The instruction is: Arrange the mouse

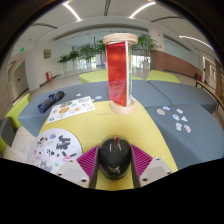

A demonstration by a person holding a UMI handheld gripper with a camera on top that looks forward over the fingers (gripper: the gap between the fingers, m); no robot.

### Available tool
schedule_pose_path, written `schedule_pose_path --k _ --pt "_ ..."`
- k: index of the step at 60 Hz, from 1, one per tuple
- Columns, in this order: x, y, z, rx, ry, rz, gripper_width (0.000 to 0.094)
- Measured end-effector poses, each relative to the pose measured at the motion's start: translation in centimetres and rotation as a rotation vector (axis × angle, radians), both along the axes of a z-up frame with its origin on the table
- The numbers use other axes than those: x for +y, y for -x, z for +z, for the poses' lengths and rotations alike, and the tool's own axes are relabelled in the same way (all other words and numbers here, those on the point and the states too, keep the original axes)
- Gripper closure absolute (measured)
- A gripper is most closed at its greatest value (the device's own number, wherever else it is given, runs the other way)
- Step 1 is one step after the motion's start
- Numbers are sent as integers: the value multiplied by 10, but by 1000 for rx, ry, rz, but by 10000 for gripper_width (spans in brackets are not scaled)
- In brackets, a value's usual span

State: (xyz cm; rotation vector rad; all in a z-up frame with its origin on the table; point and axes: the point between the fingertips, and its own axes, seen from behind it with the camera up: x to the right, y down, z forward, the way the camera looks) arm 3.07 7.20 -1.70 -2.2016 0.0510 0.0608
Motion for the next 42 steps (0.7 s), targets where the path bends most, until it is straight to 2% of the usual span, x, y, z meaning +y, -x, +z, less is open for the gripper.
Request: schedule_pose_path --k 8,16,21,25,28,33,39,42 --pt "-6 -7 15 18 -2 -27 544" --pt "-1 6 113 -2 -170 -38 555" --pt "1 49 171 25 -251 5 556" --pt "2 98 189 51 -275 67 556" --pt "2 132 184 67 -270 105 559" --pt "-7 169 139 42 -202 132 559" --pt "-12 181 53 71 -46 107 561" --pt "-17 176 31 49 -10 87 559"
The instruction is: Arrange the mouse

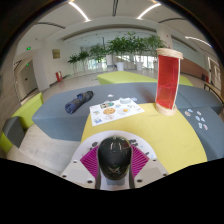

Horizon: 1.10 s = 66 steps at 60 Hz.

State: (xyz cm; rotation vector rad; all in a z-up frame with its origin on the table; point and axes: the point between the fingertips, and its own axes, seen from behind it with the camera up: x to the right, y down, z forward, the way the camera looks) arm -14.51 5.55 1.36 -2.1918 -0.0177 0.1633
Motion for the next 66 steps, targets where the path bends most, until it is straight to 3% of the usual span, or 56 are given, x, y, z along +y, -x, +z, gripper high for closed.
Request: schedule_pose_path --k 9,12,19,20,21,23,26,33,50,62,66 --pt "-6 -2 -26 -41 30 10 552" --pt "-6 -1 -27 -63 47 25 505" --pt "-3 -6 -25 -163 75 62 339" --pt "-4 -8 -24 -182 75 65 288" --pt "-5 -11 -22 -200 73 67 150" --pt "-8 -13 -17 -222 72 76 77" --pt "-18 -10 -8 -218 69 103 128" --pt "-62 8 18 -118 66 156 106" --pt "-181 -1 60 -107 -4 204 104" --pt "-199 -39 73 -130 -78 149 96" --pt "-195 -49 78 -81 -106 99 91"
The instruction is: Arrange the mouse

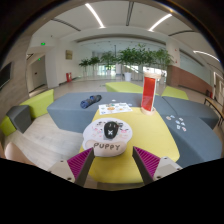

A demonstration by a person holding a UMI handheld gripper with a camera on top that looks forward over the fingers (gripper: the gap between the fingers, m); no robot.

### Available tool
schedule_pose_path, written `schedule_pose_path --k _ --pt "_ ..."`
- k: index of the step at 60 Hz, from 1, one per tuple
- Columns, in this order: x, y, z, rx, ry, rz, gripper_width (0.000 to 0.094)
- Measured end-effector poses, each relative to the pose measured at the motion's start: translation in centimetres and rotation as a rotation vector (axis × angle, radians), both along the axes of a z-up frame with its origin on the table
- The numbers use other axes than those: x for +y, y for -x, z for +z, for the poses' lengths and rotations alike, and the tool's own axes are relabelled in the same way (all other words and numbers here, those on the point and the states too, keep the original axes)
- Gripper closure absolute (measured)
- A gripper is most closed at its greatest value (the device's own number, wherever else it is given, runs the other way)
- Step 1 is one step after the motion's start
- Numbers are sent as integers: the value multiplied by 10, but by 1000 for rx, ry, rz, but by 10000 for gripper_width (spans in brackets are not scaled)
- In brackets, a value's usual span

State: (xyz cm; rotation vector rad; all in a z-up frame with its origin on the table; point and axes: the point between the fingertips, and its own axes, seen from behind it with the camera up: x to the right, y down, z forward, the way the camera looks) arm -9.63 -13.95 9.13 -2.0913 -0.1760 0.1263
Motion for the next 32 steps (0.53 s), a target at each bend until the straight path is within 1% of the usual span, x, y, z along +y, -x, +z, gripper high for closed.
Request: schedule_pose_path --k 3,6,9,14,18,22,27,29,32 --pt "4 -10 3 55 -18 -74 96" --pt "4 -16 2 124 -13 -145 104" --pt "5 -19 -2 165 -2 -166 101" --pt "2 -19 -10 176 33 -151 107" --pt "-2 -23 -15 137 59 -106 106" --pt "-1 -25 -11 121 35 -65 110" --pt "6 -25 -4 147 3 -66 111" --pt "4 -24 -5 154 13 -62 113" --pt "-1 -21 -14 158 59 -46 114"
